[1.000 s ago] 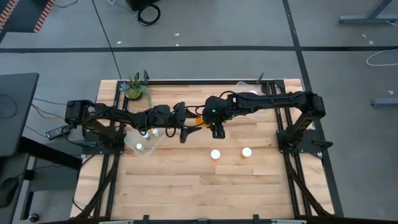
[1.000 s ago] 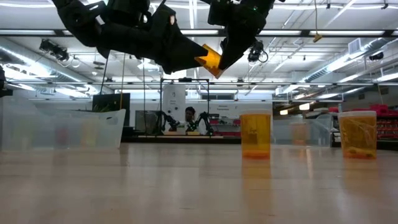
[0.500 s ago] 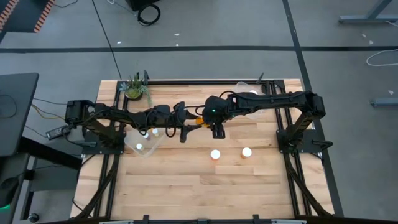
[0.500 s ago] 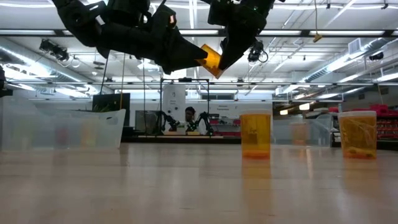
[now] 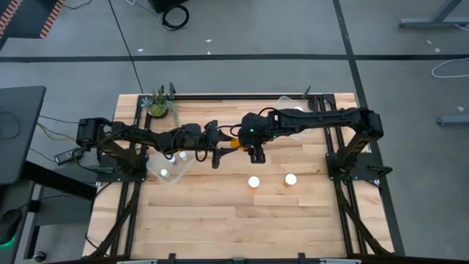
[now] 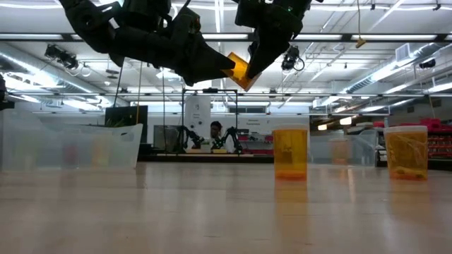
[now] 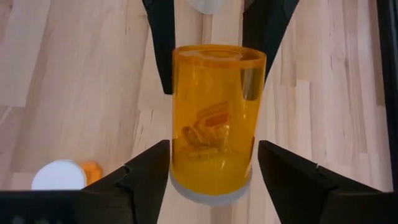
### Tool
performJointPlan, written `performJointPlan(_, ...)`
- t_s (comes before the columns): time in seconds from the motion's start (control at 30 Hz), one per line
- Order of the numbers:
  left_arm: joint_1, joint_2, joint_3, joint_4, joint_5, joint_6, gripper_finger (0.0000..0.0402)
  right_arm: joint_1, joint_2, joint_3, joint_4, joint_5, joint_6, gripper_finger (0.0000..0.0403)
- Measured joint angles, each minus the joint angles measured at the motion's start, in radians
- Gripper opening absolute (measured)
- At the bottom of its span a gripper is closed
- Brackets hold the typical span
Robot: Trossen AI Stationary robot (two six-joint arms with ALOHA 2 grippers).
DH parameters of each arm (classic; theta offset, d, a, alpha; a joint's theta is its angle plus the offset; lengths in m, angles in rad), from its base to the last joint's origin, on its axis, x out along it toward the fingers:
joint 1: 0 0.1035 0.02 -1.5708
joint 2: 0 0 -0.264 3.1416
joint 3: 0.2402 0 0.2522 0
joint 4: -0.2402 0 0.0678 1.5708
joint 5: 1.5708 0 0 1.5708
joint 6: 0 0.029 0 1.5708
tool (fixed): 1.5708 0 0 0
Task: Pick and place medicine bottles into bin by pill shape (circle, oval)
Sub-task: Adjust the large orange pill bottle in the right transparent bin
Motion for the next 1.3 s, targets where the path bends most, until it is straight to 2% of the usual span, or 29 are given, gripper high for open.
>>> performJointPlan(0.4,0.0,0.0,0.0,0.0,0.0,0.0,0.0182,0.001,-0.016,0.051,-0.049,0.028,-0.016,0.029)
performJointPlan(0.67,0.0,0.0,0.0,-0.003,-0.001,0.0,0.0185,0.002,-0.132,0.04,-0.079,0.071,0.003,0.029)
performJointPlan(0.93,0.0,0.0,0.0,0.038,-0.004,-0.002,0.0187,0.007,-0.302,-0.205,0.164,0.076,-0.023,0.029)
performJointPlan(1.17,0.0,0.0,-0.001,0.178,-0.004,-0.027,0.0183,0.082,-0.505,-0.442,0.402,0.263,-0.155,0.029)
performJointPlan(1.3,0.0,0.0,-0.001,0.275,-0.004,-0.028,0.0187,0.137,-0.629,-0.55,0.551,0.296,-0.221,0.029)
